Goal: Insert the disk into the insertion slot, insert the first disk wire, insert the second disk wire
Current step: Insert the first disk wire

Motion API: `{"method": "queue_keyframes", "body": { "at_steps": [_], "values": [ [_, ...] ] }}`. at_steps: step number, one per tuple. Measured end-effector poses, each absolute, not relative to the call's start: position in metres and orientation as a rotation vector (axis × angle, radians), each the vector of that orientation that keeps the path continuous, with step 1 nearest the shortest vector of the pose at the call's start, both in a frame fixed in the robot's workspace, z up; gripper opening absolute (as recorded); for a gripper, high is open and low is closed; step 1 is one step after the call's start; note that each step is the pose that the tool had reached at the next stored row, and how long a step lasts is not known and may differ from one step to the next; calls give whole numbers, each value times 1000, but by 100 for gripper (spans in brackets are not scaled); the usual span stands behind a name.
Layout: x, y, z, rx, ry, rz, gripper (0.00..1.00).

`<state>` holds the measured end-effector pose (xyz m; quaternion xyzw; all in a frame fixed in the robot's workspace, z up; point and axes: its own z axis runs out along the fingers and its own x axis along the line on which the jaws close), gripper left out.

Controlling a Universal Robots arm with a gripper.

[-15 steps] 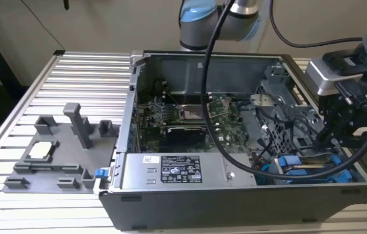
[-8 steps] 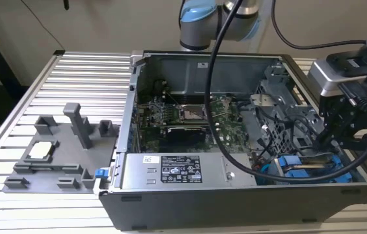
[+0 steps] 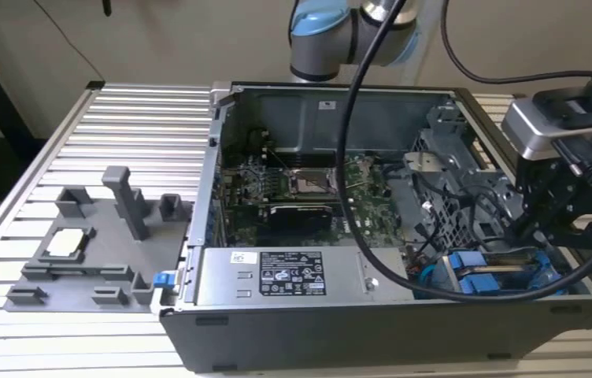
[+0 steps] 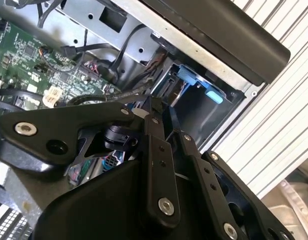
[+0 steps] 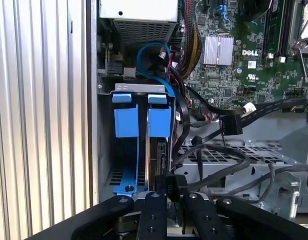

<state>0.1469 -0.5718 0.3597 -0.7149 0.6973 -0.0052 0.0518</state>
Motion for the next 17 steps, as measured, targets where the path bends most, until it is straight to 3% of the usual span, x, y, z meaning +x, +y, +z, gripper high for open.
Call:
{"method": "queue_keyframes", "body": {
  "at_steps": [17],
  "values": [
    [157,-578,352,-2180,2147,27,19]
  ]
}}
